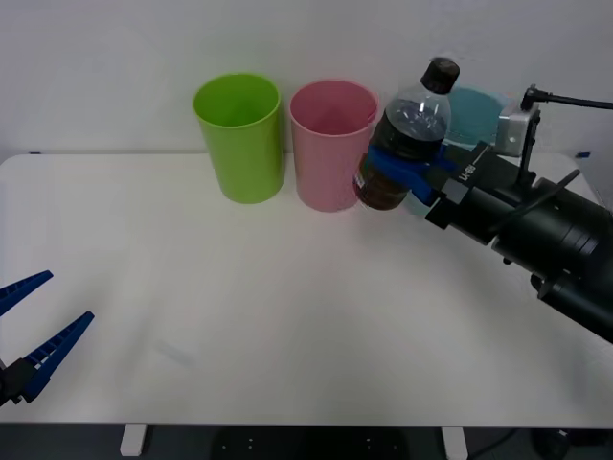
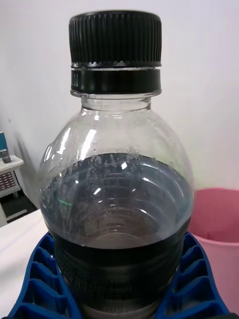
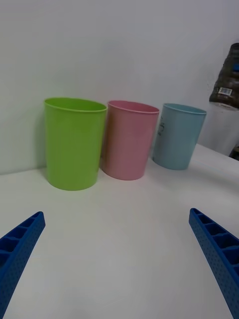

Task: Grasp the object on the table and drop it into the matching bin: aluminum can to the light blue bin, PET bottle to the pink bin.

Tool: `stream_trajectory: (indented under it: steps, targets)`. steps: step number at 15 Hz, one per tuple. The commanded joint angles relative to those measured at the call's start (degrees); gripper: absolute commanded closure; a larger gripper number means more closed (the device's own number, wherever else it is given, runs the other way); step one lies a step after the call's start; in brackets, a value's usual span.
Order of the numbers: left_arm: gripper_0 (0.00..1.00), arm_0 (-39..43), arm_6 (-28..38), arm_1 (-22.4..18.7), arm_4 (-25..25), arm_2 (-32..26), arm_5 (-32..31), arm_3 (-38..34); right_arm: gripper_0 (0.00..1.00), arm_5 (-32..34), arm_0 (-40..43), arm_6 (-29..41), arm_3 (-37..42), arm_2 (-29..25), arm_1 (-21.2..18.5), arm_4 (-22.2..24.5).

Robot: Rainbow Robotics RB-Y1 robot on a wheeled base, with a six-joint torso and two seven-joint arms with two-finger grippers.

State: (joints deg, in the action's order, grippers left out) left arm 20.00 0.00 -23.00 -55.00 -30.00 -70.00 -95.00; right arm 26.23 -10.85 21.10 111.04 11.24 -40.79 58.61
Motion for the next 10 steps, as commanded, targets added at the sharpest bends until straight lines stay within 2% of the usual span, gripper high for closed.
stream_trajectory:
  steps: [1, 5, 10]
  targets:
    - [0.00, 0.0, 0.0, 0.0, 0.0, 0.0, 0.0, 0.0, 1.00, -0.7, -3.3, 1.1, -1.4, 0.2, -1.1, 0.0]
    - [0.00, 0.0, 0.0, 0.0, 0.0, 0.0, 0.0, 0.0, 1.00, -0.7, -10.7, 4.6, -6.8, 1.9, -1.2, 0.2]
    - [0.00, 0.0, 0.0, 0.0, 0.0, 0.0, 0.0, 0.0, 1.00, -0.7, -21.8, 4.4, -18.1, 5.8, 0.7, 1.4]
